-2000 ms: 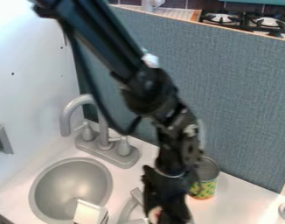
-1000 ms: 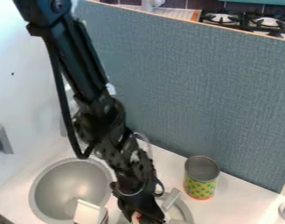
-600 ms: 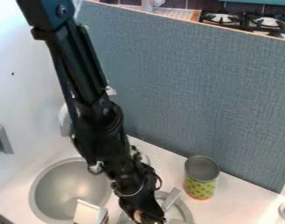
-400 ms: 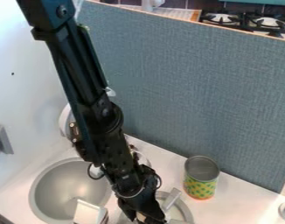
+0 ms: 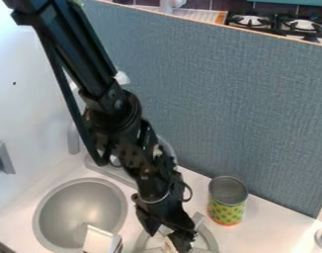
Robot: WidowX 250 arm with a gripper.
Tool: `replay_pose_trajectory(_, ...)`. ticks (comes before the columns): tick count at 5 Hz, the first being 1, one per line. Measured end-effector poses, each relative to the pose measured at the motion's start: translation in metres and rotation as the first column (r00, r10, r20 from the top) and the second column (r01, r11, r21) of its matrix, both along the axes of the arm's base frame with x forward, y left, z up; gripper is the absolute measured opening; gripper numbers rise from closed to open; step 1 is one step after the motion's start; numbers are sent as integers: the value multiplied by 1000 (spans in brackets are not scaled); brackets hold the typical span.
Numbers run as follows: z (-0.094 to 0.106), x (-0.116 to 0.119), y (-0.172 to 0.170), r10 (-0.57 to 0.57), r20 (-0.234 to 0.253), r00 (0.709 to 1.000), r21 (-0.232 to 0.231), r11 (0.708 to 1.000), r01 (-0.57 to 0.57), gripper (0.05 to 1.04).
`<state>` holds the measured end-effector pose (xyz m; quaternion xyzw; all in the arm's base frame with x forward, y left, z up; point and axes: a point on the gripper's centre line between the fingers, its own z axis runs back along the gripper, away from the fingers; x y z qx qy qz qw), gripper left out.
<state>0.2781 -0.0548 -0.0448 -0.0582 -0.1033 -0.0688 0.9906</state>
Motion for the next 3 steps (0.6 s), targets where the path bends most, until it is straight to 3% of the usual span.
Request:
replay_pose_trajectory(1, 21, -1, -13, -54, -43, 998, 57, 997, 57, 1007)
replay_pose_trajectory(2, 60, -7, -39, -164, -104, 981, 159, 971, 179, 1007)
replay_pose_trajectory(3, 75, -30, -70, -277, -158, 948, 202, 931, 305, 1007)
